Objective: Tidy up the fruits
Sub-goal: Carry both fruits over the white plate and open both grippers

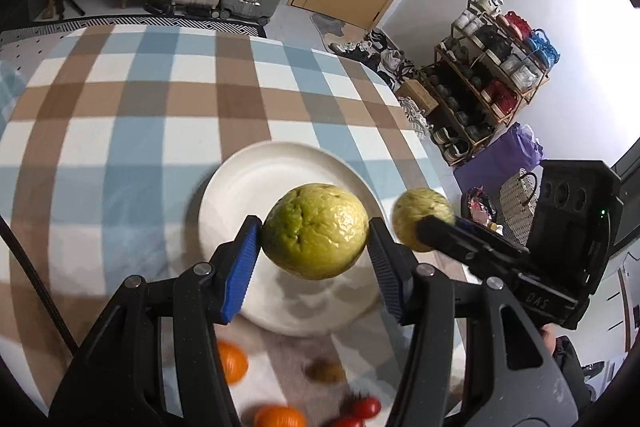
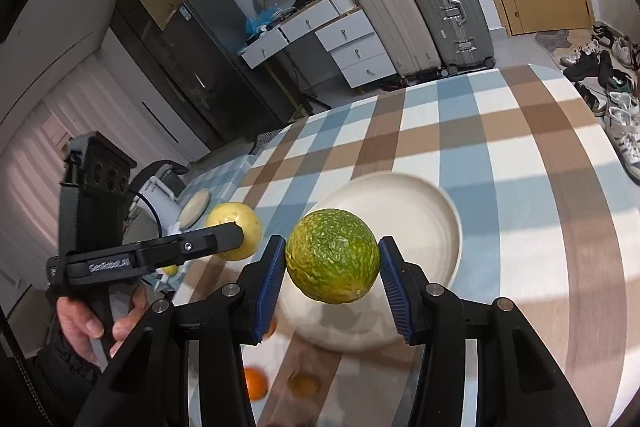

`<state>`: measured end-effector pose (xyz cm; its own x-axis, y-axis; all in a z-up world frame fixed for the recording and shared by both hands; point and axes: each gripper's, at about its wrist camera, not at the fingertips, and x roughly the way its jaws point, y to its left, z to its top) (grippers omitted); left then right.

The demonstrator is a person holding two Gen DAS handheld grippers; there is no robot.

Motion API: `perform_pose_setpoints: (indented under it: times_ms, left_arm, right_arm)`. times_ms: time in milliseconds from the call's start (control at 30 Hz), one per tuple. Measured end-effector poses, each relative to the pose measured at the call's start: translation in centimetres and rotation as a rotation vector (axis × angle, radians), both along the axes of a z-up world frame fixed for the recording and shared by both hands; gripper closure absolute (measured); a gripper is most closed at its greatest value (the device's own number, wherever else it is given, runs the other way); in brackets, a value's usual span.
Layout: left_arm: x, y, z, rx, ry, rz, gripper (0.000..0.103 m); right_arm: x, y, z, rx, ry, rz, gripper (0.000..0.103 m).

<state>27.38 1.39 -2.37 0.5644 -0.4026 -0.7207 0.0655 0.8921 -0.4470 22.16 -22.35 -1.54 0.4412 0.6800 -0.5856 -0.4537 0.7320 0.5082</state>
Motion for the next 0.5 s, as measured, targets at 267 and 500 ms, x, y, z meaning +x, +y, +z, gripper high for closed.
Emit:
perform_pose_setpoints:
  times_ms: [267, 500]
  left_arm:
    - [6.2, -1.4, -2.4, 0.035, 0.03, 0.0, 0.052]
    - [9.0, -1.5, -5.5, 0.019, 0.084, 0.011, 0.052]
  right_arm:
    - [6.0, 1.7, -3.2, -0.055, 0.039, 0.009, 0.055]
    - [8.2, 2.7, -5.7, -0.078, 0.067, 0.011, 0.055]
